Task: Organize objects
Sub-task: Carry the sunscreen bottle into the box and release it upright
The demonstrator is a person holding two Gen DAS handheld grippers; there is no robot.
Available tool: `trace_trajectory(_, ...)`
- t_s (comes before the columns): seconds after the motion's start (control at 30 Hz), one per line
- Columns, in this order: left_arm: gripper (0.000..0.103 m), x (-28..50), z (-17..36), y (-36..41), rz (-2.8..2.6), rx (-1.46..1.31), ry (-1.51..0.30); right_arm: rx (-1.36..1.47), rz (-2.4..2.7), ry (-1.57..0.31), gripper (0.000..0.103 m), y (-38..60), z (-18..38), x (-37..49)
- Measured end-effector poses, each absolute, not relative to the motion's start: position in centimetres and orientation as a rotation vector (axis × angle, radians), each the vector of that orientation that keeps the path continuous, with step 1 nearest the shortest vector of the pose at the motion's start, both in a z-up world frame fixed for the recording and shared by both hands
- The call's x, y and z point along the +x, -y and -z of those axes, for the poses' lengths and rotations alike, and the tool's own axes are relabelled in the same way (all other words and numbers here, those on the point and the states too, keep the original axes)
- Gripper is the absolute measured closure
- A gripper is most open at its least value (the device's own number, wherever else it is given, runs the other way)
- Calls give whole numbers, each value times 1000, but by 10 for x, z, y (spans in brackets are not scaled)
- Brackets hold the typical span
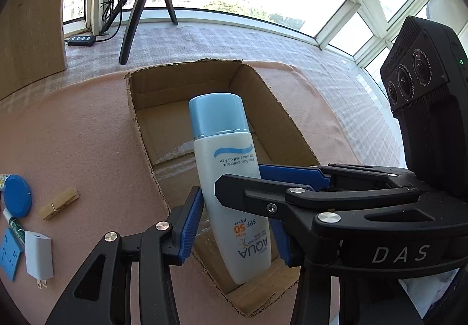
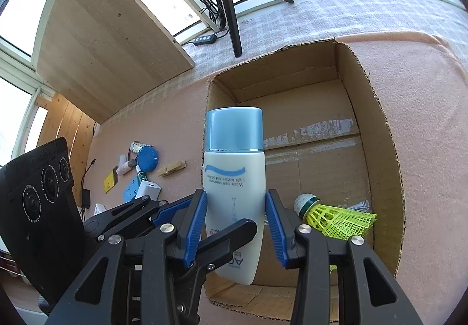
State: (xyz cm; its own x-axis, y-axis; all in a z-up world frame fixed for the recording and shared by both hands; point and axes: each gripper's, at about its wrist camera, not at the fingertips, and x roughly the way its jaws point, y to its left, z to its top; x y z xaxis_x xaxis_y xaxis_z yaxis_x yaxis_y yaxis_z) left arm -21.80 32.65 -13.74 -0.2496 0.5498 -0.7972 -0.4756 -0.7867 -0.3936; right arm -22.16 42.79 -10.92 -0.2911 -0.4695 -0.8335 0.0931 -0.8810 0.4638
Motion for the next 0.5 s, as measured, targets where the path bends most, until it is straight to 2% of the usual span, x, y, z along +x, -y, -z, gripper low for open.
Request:
trace_trajectory(0.03,33,-218,137,-327,-2080,-1364,77,1605,2241,447,55,-427,109,-222)
trace_trajectory(0.07,18,-216,136,-327,-2096,-1358,64,1607,2265,424,39,-426,108,-223)
trace_trajectory(0.1,17,-215,135,-326,-2105,-1343,52,1602,2300,403,31,-426,106,-222)
trace_trajectory(0.5,17,-211,132,-311,-2122,-1333,18,1595,2356,392,30,-424,102,-222)
